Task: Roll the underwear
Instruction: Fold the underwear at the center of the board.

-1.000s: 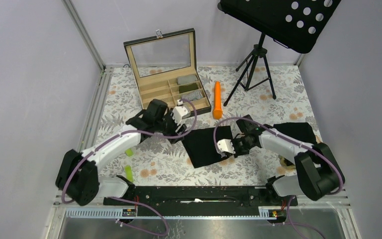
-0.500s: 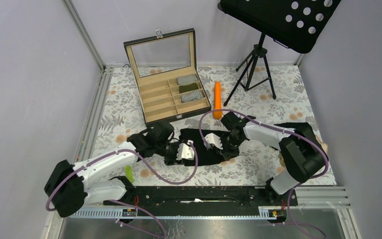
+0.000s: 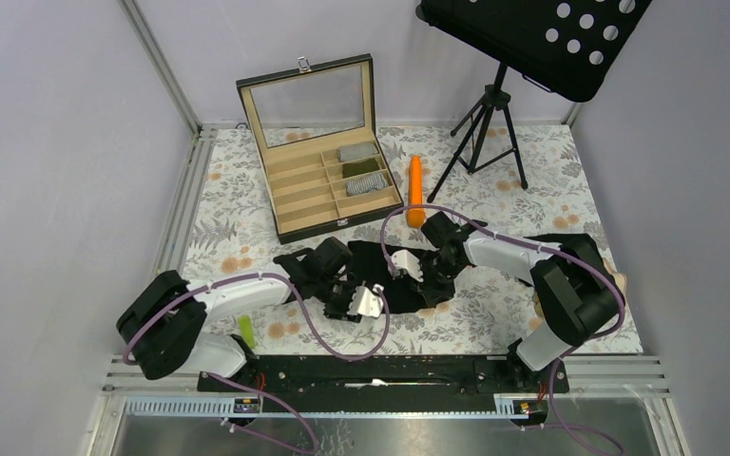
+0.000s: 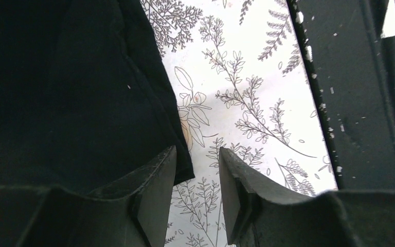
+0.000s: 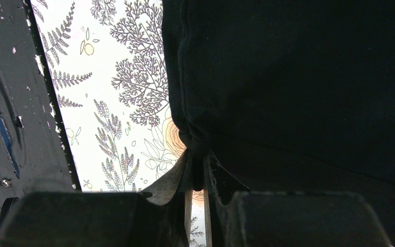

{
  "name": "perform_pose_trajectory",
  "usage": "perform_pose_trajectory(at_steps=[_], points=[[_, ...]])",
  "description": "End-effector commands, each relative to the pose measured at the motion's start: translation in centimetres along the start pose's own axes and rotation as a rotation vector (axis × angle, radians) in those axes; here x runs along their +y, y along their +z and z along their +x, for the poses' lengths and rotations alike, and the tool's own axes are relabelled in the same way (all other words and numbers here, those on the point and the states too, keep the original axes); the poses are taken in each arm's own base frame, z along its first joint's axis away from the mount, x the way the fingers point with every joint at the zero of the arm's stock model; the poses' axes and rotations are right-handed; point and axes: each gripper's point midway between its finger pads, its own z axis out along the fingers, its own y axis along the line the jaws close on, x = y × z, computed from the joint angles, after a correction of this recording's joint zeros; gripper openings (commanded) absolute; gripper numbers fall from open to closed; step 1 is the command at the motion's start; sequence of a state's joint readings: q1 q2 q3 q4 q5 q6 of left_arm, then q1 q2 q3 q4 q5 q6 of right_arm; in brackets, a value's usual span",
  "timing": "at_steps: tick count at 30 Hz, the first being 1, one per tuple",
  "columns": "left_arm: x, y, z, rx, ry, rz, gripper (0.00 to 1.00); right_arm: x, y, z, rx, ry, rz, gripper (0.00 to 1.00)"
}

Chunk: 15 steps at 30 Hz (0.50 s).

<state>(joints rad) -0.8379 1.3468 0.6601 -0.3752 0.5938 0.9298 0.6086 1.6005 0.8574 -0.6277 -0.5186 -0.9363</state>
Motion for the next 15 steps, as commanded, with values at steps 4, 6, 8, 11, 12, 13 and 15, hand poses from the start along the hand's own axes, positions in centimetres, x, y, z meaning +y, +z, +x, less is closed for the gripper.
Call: perform_pose_trajectory(at_steps=[4,6,8,11,12,13,15], points=[[1.4,0.9,1.3,0.052,0.173,-0.015,0.42,0.2,1.5,1.1,0.029,0.021,-0.029,0.00],[1.6,0.9,2.1,0.083,0.203,-0.026,0.41,0.3,1.5,1.2,0.034,0.016,-0.030,0.00],[1.6,0.8,2.7,0.101,0.232,-0.038,0.41,0.3,1.5,1.3,0.036,0.013,-0.029,0.00],[1.1,0.9,3.4,0.119,0.270,-0.031,0.41,0.4,1.5,1.3,0.035,0.014,-0.032,0.00],[1.0,0.9,3.8,0.129,0.283,-0.033,0.40,0.4,1.5,1.3,0.034,0.012,-0.033,0.00],[1.0,1.0,4.2,0.141,0.300,-0.037,0.39,0.4,1.5,1.3,0.033,0.013,-0.033,0.00],[0.8,1.1,4.8,0.158,0.332,-0.043,0.37,0.4,1.6,1.3,0.033,0.015,-0.037,0.00]])
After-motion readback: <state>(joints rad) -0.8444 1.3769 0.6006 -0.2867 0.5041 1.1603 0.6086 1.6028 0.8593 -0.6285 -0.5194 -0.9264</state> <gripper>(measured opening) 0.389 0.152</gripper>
